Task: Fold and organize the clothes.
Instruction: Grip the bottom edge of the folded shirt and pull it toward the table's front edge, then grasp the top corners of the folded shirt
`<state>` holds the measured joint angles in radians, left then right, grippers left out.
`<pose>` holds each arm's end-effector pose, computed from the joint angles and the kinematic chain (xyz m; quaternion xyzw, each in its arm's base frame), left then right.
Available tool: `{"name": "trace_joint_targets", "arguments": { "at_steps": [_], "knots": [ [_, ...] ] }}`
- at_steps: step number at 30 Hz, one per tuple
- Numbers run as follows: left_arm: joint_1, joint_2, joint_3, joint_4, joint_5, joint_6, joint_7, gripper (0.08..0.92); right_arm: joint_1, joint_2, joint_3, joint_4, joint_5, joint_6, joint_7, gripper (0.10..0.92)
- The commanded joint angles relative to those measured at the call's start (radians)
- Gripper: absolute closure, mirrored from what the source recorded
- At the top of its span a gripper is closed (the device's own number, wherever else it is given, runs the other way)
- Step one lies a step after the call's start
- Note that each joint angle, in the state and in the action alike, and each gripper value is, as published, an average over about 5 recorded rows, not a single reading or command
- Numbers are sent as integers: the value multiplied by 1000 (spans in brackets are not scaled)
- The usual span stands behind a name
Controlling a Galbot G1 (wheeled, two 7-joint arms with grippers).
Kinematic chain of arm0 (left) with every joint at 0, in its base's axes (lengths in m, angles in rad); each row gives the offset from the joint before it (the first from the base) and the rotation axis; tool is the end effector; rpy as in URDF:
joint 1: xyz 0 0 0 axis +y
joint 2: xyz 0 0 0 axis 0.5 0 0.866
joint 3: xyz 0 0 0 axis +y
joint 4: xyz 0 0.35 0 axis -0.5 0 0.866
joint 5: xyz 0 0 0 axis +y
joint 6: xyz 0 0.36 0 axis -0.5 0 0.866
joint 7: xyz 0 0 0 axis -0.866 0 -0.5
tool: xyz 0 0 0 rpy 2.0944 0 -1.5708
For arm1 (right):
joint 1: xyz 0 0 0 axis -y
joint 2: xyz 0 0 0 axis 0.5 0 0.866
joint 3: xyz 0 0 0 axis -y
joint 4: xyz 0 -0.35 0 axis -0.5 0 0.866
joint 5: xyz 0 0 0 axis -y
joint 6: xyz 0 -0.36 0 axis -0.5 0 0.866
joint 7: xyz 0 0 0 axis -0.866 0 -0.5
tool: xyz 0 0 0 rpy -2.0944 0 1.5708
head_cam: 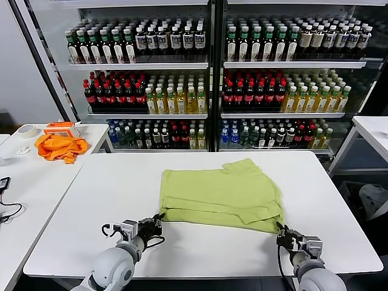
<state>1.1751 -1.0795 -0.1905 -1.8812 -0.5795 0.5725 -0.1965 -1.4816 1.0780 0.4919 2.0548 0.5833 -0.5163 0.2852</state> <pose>0.2876 0.0144 -0.3037 -0.1361 -0.9475 -0.0098 0.2893 0.2192 -0.0774 -0.2842 0.0011 -0.9626 -0.0036 0.2711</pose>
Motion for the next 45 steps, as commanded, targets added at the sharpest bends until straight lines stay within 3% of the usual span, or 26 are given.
{"name": "trace_joint_targets", "arguments": {
  "at_steps": [1,11,18,23,27,30,34,41,45],
  "knots": [
    [117,43,-58,-114,15,4,11,913,-112,-5,16,114,-8,-8,-18,908],
    [395,139,-178,-306,73,4,-16,918,-316,-18,44,253,-76,-15,-30,908],
    [458,145,-217,-326,117,4,-43,918,-365,0,26,283,-128,-31,-22,892],
    [471,142,-212,-369,111,4,-48,883,-371,1,32,322,-129,-51,-12,765],
    [459,148,-235,-431,77,-3,-84,776,-378,-19,84,413,-112,-62,-1,652],
    [431,163,-272,-465,9,-19,-98,689,-345,-47,134,473,-84,-62,5,565],
    [310,183,-263,-370,-28,-85,-90,568,-190,-87,134,427,-43,-62,20,453],
    [21,179,-154,-127,-83,-97,-10,369,226,-99,-58,127,56,-63,99,253],
    [-85,172,-96,-32,-92,-98,60,257,425,-75,-167,-29,129,-62,154,207]
  ]
}}
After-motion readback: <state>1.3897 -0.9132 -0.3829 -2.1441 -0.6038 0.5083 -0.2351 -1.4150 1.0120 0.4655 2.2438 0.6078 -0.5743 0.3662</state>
